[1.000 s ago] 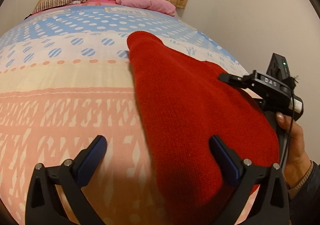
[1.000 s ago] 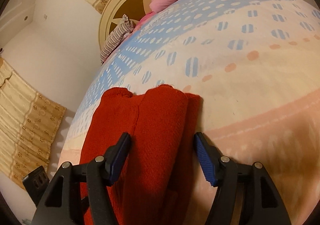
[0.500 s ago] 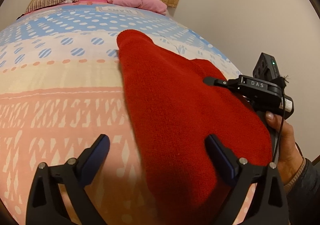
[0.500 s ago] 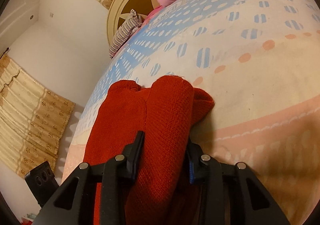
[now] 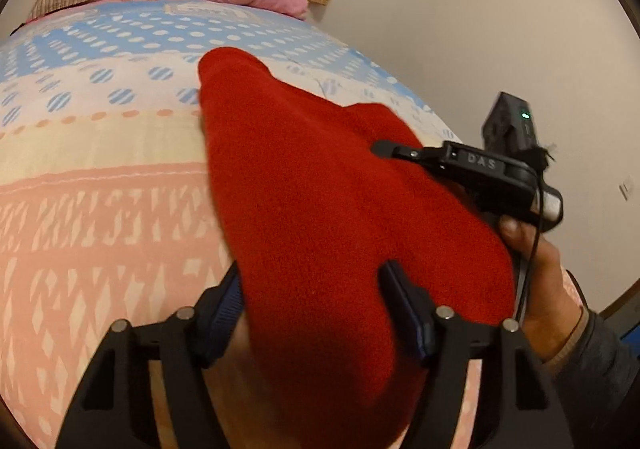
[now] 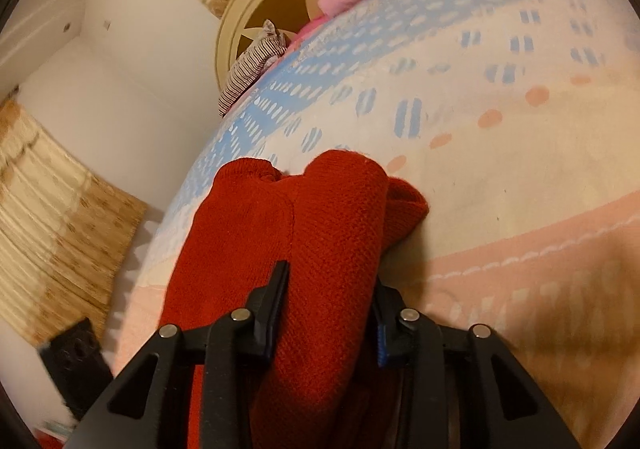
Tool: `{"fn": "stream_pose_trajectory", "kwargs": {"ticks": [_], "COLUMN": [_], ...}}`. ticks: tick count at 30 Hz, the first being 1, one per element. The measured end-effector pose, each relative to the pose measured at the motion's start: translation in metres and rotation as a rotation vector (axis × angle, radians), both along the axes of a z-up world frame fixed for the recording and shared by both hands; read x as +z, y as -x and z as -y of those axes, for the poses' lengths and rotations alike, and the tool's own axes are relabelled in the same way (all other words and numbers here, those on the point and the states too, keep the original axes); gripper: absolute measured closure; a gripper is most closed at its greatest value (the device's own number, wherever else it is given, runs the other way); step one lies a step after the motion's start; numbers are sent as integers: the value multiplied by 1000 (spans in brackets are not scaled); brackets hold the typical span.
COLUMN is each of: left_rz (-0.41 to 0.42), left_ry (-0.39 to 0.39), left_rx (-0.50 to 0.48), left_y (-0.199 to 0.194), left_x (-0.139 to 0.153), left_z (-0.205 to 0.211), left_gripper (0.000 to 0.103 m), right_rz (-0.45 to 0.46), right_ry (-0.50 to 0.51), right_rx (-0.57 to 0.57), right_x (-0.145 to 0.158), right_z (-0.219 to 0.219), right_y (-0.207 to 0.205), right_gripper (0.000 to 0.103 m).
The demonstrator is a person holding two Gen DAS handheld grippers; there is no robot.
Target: Fold small clothes
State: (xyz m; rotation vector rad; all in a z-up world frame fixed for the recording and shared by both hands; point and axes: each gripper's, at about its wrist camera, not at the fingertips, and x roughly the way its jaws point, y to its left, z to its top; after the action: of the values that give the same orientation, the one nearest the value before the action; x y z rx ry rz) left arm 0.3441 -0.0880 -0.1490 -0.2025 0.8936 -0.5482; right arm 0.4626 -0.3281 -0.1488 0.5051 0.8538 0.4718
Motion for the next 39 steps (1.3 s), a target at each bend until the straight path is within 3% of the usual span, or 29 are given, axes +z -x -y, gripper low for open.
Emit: {"fn": "stream_pose_trajectory", "kwargs": {"ticks": [9,12,21,39], "left_rz": [21,14,-1,57], "left_ry": [-49,-54,-60,-102], "left_rx": [8,13,28,179], "left_y": [13,23,56,124], "left_x": [12,15,23,39], "left_z": [2,-2,-19,-100], "left_gripper": [57,60,62,63], "right_rz": [92,157,196,187], "right_ry": [14,39,101,8], "right_rx": [-4,9,40,219], "right_x": [11,22,38,49], "right_z": [0,-5,-35,-151], "right_y": [12,27,69,118], "right_gripper": [73,73,73,73]}}
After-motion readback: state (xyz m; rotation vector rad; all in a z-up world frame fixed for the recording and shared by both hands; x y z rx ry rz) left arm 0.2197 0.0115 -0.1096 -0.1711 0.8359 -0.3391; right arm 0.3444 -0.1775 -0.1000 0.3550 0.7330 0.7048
